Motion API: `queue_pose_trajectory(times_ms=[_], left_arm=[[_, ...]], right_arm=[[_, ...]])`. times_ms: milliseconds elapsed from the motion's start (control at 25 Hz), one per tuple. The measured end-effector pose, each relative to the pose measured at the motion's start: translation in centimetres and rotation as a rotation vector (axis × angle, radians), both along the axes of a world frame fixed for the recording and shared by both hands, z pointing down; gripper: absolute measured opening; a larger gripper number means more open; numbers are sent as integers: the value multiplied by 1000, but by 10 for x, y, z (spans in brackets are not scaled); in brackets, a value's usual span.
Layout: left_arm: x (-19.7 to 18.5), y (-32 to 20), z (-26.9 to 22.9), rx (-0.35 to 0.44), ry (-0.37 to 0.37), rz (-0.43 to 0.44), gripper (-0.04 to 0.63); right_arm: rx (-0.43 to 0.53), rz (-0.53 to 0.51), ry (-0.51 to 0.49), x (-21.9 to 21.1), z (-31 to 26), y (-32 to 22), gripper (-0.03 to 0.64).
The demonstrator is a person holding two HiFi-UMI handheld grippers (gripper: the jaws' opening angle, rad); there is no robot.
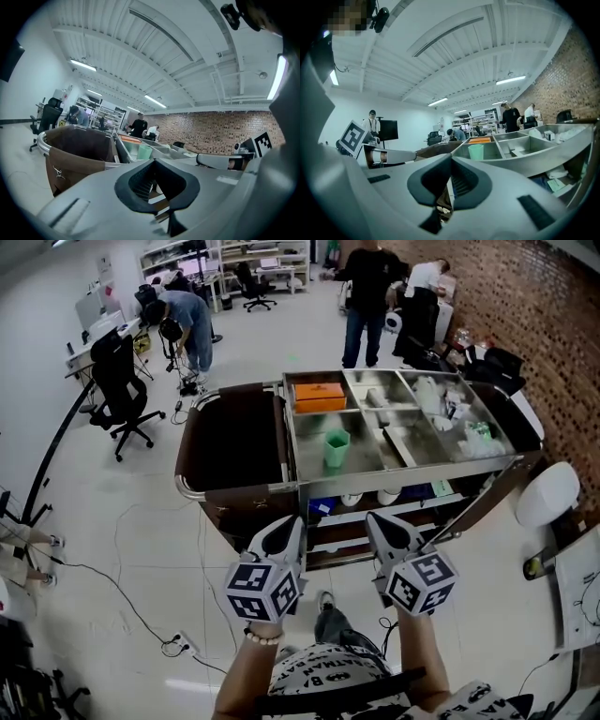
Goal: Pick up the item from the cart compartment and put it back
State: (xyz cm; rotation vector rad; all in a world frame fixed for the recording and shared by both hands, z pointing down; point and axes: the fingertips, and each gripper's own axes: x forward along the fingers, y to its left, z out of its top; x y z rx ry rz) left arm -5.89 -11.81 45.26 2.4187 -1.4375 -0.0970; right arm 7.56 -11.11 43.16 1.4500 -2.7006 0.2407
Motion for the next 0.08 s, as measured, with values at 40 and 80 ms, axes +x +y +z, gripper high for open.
queue_pose_trajectory(times_ms=[40, 80], left_arm=[[-1, 0, 0, -1, 5, -1, 3], [-1, 0, -1, -2, 10, -2, 3]], right_arm=[[1, -1, 3, 0, -1, 0, 9], [2, -2, 7, 0, -1, -1, 9]])
